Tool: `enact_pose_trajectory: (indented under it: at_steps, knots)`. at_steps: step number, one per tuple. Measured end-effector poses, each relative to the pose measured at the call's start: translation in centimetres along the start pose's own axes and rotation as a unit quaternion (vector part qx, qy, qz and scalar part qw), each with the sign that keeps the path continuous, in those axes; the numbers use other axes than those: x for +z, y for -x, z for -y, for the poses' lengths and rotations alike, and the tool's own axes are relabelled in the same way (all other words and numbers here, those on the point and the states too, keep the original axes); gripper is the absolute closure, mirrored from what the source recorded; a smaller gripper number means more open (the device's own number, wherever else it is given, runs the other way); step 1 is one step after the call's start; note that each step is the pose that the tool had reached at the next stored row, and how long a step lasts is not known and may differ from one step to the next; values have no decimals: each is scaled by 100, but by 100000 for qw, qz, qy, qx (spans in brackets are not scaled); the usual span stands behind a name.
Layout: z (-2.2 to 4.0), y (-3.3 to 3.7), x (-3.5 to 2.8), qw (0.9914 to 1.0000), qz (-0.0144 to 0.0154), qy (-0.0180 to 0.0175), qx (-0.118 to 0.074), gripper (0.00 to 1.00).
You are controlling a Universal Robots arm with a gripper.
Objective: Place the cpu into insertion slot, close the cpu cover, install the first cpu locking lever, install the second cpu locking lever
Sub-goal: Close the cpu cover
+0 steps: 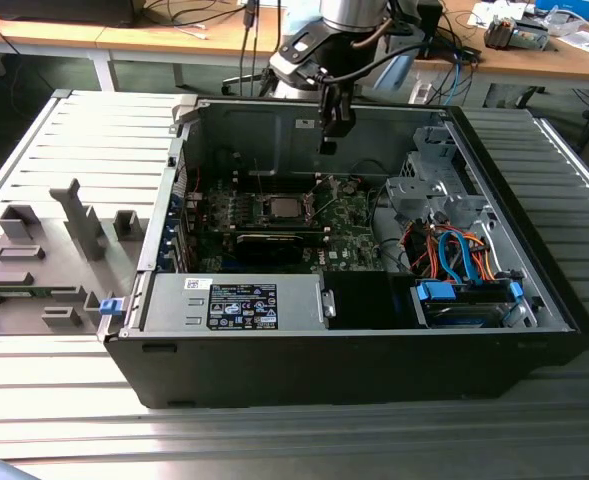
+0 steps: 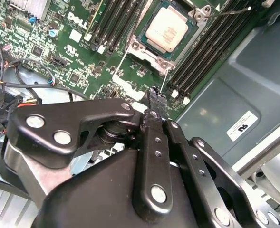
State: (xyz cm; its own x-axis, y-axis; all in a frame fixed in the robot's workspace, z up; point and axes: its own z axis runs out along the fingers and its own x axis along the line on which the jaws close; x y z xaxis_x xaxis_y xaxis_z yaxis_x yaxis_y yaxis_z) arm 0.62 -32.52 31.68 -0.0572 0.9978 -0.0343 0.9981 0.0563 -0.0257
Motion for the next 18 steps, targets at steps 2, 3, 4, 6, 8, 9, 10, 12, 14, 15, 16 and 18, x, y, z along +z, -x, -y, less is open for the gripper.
enact_pose_trajectory:
  at_steps: [2, 3, 4, 6, 8, 9, 10, 12, 14, 15, 16, 18]
  knots:
    - [-26, 1, -1, 100000, 1, 0, -1, 89]
    - [-49, 3, -1, 100000, -1, 0, 5, 89]
    - [-64, 4, -2, 100000, 3, -1, 2, 89]
    - [-82, 5, -2, 100000, 2, 1, 1, 89]
    - [-92, 5, -2, 100000, 2, -2, 0, 89]
    - [-99, 6, -2, 100000, 1, -2, 0, 89]
    - [-111, 7, -1, 100000, 5, -2, 3, 89]
    - [-129, 8, 3, 100000, -3, -1, -1, 89]
    - [-134, 9, 11, 100000, -8, 0, 1, 89]
    - [-136, 11, 19, 100000, 0, -3, 5, 89]
    - [-138, 12, 24, 100000, -10, -1, 3, 89]
    - [-140, 19, 34, 100000, -131, -1, -1, 89]
